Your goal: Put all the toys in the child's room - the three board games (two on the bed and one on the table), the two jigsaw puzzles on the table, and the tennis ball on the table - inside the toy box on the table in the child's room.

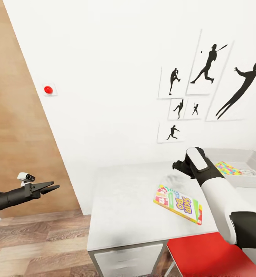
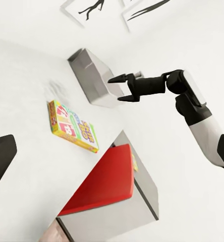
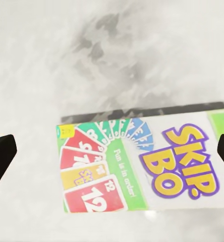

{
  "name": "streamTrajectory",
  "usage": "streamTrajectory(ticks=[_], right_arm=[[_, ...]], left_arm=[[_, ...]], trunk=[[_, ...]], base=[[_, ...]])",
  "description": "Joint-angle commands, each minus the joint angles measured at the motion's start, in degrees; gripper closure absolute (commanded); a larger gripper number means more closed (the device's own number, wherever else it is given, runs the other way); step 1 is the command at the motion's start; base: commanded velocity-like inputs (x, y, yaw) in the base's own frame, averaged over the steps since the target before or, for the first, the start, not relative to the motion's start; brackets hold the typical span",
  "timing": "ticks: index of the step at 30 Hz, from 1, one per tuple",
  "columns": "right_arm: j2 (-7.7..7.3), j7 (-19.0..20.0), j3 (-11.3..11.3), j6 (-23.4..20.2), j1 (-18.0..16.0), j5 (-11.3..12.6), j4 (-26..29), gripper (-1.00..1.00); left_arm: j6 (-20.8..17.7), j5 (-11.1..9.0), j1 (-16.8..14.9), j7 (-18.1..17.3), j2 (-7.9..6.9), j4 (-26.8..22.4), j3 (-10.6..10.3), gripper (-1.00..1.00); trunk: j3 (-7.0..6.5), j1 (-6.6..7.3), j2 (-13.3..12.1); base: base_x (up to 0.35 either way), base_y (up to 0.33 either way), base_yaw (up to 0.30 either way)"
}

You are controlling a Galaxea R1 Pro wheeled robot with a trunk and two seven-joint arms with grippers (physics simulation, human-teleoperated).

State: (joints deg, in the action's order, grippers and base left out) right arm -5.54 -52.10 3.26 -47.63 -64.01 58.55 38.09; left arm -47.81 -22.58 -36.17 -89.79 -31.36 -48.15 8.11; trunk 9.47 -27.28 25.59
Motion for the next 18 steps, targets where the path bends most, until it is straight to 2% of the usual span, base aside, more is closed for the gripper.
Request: streamTrajectory(ticks=[1,11,14,18], right_arm=[[-0.08,-0.5,0.3,-0.2,-0.1,0.5,0.1,-1.00],[0.00,-0.5,0.4,-0.2,-0.1,0.2,0.1,-1.00],[-0.04,-0.5,0.3,-0.2,-0.1,-1.5,0.1,-1.00],[-0.07,-0.5,0.1,-0.2,-0.2,-5.1,0.1,-1.00]], left_arm=[[-0.6,0.0,0.0,-0.2,-0.02,0.0,0.0,-1.00],[-0.5,0.0,0.0,-0.2,0.10,0.0,0.0,-1.00],[-0.5,0.0,0.0,-0.2,0.13,0.0,0.0,-1.00],[-0.5,0.0,0.0,-0.2,0.20,0.0,0.0,-1.00]], trunk=[[0.22,-0.03,0.1],[1.16,-0.03,0.1],[1.44,-0.03,0.1],[1.82,-0.03,0.1]], base=[[0.000,0.000,0.000],[0.000,0.000,0.000],[0.000,0.000,0.000],[0.000,0.000,0.000]])
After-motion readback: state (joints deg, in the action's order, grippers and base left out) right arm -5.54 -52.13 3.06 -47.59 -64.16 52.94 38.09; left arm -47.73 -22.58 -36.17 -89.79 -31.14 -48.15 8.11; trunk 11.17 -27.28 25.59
